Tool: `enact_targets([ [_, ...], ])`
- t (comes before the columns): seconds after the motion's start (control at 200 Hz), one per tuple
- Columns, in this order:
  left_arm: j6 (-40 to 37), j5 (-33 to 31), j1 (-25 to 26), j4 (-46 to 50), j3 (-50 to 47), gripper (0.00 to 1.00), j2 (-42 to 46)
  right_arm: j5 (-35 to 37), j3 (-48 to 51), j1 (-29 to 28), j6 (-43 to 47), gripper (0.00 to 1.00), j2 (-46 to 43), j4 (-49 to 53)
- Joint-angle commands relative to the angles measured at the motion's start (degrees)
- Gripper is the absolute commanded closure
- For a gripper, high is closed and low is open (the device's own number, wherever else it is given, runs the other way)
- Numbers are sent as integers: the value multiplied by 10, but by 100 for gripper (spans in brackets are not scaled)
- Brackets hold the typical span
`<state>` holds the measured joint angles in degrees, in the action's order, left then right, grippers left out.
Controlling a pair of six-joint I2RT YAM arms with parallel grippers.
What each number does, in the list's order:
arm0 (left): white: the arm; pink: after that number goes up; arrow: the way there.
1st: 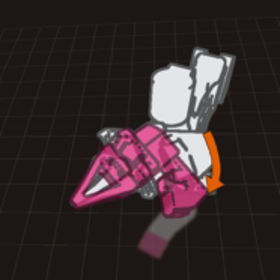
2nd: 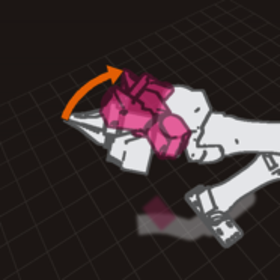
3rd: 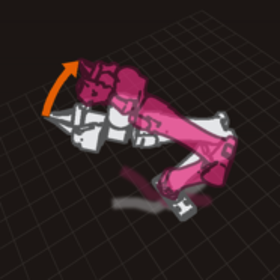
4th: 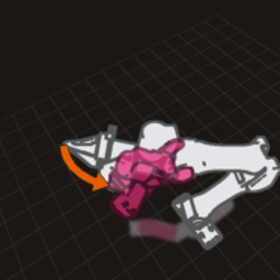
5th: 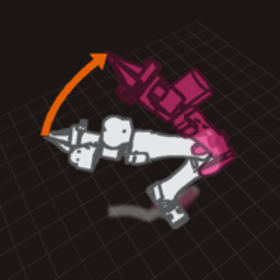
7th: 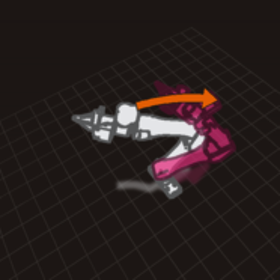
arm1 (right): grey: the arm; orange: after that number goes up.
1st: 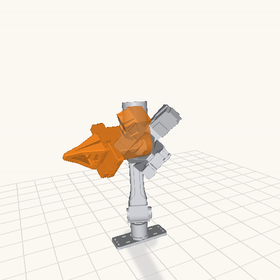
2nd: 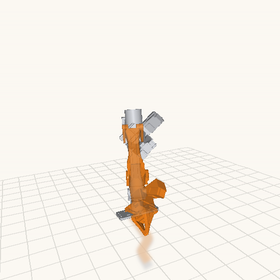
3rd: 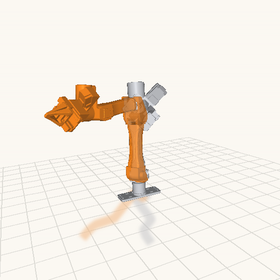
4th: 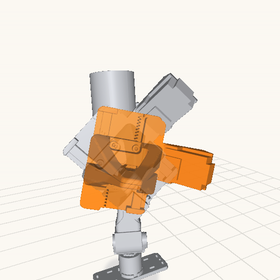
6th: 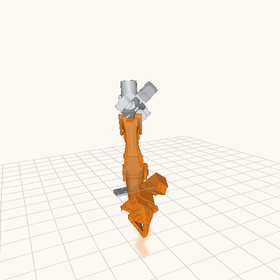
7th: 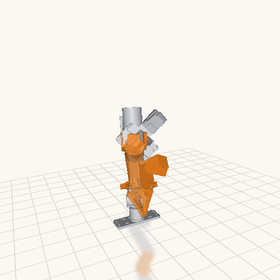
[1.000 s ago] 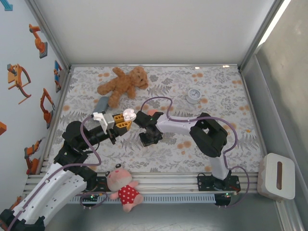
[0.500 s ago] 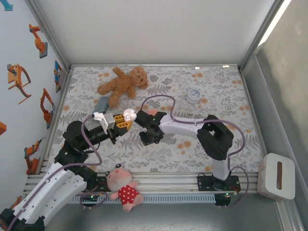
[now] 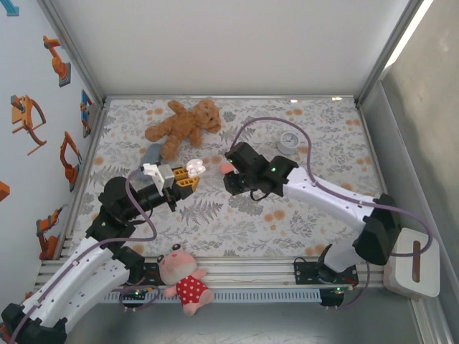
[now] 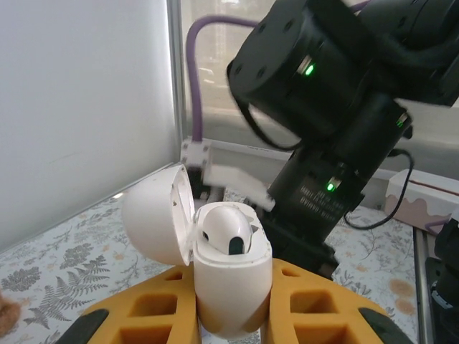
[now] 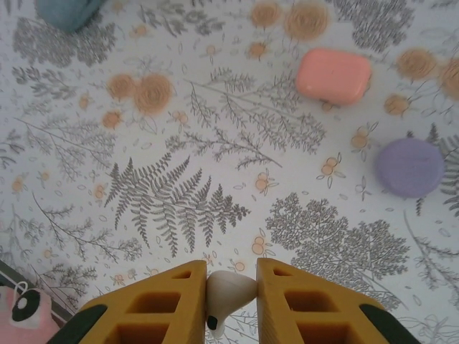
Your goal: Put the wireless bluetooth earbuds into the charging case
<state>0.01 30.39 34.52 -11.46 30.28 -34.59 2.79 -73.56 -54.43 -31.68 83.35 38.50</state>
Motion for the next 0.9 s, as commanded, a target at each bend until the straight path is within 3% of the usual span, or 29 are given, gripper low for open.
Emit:
enact_targets([
  [0.0, 19, -2, 4, -59, -13, 100, -17, 49, -18, 3, 29, 78, -41, -4],
  [0.501, 13, 43, 4, -179, 54, 100, -181, 38, -86, 6, 108, 77, -139, -106],
  [0.891, 18, 82, 4, -224, 87, 100, -239, 8, -87, 6, 113, 78, -138, -169],
])
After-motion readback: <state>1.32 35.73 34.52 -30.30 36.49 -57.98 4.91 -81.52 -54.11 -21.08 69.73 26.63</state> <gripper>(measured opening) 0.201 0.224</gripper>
